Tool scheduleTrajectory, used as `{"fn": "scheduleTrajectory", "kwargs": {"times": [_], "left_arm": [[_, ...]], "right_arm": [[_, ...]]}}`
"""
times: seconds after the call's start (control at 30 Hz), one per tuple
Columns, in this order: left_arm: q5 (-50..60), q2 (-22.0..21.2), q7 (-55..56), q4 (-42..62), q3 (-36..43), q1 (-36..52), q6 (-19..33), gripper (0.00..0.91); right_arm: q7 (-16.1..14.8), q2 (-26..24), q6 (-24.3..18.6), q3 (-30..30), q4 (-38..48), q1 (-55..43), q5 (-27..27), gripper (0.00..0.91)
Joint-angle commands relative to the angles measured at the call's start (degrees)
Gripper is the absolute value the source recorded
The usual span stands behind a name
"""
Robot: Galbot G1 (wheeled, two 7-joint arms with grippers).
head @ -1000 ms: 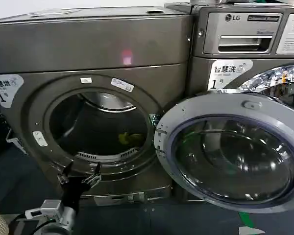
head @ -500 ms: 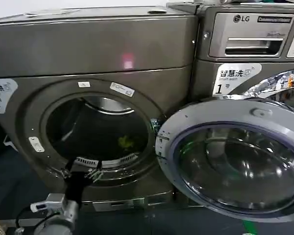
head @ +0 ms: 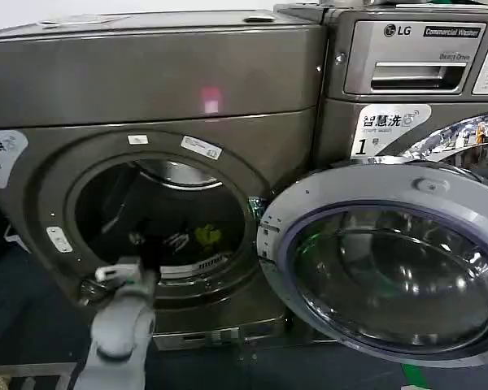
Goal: Grasp the clothes from the dryer.
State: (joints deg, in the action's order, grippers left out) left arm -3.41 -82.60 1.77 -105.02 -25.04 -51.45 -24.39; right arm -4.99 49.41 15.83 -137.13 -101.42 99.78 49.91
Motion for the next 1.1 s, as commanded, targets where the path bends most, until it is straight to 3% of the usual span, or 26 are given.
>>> {"fn": "scheduleTrajectory", "kwargs": {"times": [0.03, 0.3, 0.63, 0.8, 0.9, 1.1], "left_arm": [[0.4, -0.9, 0.8, 22.6, 2.9, 16.9, 2.5, 0.907], [0.0, -1.8, 0.6, 40.8, 3.9, 29.0, 7.8, 0.907], [0.9, -2.1, -4.4, 60.6, 7.7, 42.7, 9.3, 0.907], [1.7, -0.2, -14.6, 69.5, 15.7, 47.2, 7.2, 0.907], [-1.7, 1.5, -19.7, 74.7, 24.6, 50.8, 12.9, 0.907], [1.4, 2.1, -33.2, 82.2, 36.3, 56.9, 15.6, 0.907]], "right_arm": [[-0.1, -0.1, 0.0, -0.2, 0.3, 0.1, 0.0, 0.907], [0.0, -0.8, 0.1, -1.7, 0.6, 0.9, 1.2, 0.907], [-0.4, -1.2, 0.2, -2.2, 1.2, 0.6, 1.8, 0.907], [-0.5, -1.4, 0.2, -2.8, 1.7, 0.5, 2.3, 0.907], [-0.6, -1.4, 0.2, -2.8, 1.9, 0.4, 2.3, 0.907], [-0.7, -1.3, 0.1, -2.7, 2.0, 0.3, 2.3, 0.907]]}}
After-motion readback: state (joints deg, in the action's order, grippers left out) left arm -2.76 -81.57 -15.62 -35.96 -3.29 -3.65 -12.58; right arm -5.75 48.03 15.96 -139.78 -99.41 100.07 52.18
